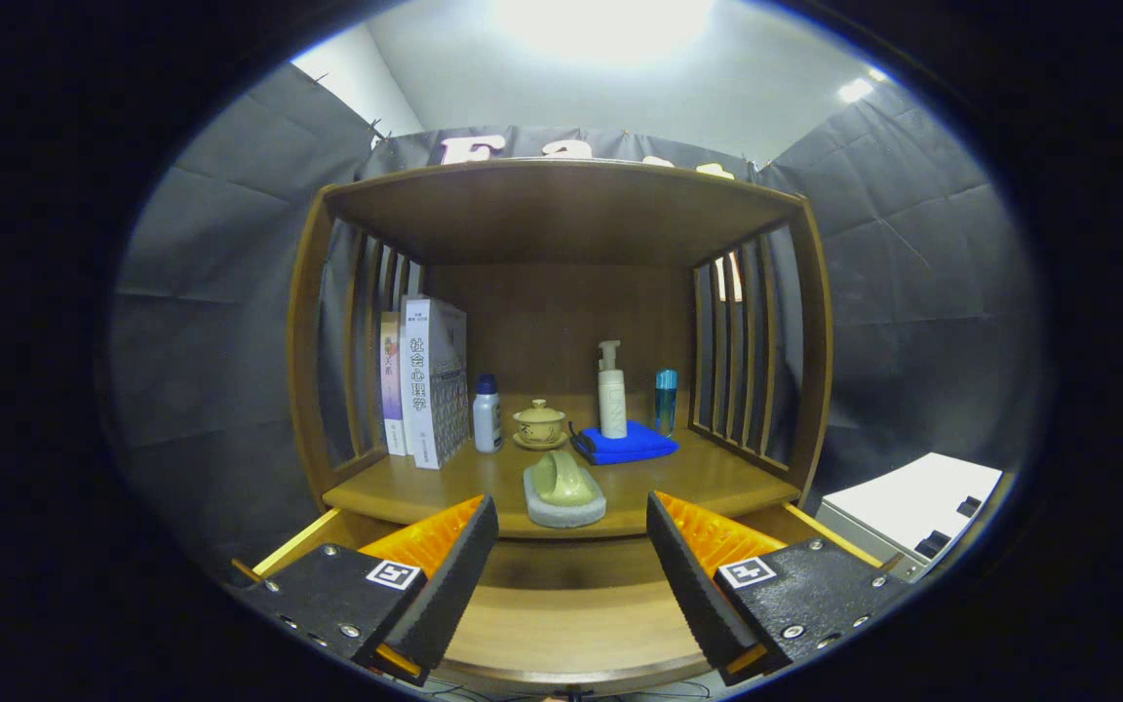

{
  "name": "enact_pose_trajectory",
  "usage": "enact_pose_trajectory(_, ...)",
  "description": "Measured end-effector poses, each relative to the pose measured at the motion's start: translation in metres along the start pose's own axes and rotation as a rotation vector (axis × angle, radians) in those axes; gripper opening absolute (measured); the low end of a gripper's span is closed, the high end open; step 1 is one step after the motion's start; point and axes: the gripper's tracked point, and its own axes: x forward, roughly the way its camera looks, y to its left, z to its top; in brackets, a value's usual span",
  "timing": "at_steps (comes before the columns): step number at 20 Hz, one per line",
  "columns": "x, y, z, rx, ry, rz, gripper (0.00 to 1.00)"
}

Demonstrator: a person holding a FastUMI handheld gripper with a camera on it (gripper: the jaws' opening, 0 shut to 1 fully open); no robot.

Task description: Pull open the drawer, take out the items inside it, and place them on the countertop above the cabinet.

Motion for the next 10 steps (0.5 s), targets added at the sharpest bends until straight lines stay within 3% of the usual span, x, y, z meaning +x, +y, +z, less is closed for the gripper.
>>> enact_pose_trajectory(10, -0.049, 0.012, -0.058, -0.012, -0.006, 0.059, 0.95)
